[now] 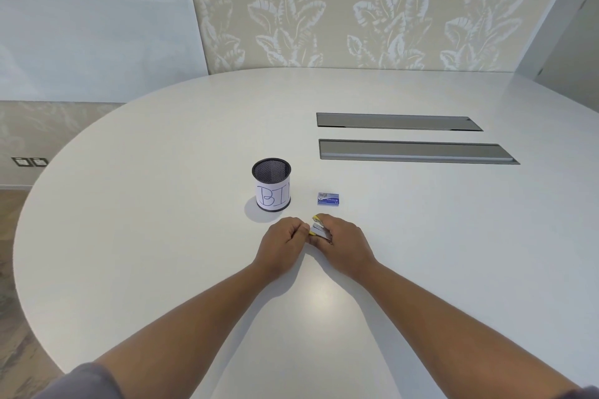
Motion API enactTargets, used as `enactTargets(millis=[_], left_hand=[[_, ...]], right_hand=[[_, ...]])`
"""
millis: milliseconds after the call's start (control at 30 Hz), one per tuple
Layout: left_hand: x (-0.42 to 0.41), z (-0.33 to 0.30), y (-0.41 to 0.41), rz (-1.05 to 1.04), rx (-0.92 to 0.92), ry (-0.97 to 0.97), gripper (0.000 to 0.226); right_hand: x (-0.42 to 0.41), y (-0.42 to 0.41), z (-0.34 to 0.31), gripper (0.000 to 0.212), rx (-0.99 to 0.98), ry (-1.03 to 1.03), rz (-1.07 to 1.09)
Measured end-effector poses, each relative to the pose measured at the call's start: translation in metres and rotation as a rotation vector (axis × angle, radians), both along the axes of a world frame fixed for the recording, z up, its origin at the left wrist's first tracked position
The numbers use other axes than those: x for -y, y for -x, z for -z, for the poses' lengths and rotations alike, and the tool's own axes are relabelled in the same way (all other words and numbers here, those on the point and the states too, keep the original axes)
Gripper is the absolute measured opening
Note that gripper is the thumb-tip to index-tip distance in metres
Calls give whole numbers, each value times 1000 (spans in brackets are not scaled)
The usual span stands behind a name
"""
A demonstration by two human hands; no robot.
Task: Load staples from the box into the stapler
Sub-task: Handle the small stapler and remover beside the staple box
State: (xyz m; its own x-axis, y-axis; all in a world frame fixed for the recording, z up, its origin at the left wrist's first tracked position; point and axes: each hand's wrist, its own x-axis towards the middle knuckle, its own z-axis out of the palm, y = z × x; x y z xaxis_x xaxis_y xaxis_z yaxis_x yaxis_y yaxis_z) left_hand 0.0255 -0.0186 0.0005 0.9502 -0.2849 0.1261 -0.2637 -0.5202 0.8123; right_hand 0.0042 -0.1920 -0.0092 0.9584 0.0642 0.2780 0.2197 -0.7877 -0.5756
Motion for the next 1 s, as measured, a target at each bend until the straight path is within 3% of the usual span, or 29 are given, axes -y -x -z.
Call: enactTargets(millis=[267, 633, 733, 1000], left_hand=[[0, 2, 0, -4, 16, -9, 30], [1, -2, 2, -29, 20, 30, 32], [1, -4, 3, -47, 31, 61, 35], [0, -6, 4, -85, 25, 146, 37]], right_hand=[[0, 0, -1, 31, 3, -19, -2], [1, -3, 1, 59, -25, -55, 39], [1, -4, 1, 39, -18, -69, 59], [0, -4, 5, 25, -9, 29, 5]])
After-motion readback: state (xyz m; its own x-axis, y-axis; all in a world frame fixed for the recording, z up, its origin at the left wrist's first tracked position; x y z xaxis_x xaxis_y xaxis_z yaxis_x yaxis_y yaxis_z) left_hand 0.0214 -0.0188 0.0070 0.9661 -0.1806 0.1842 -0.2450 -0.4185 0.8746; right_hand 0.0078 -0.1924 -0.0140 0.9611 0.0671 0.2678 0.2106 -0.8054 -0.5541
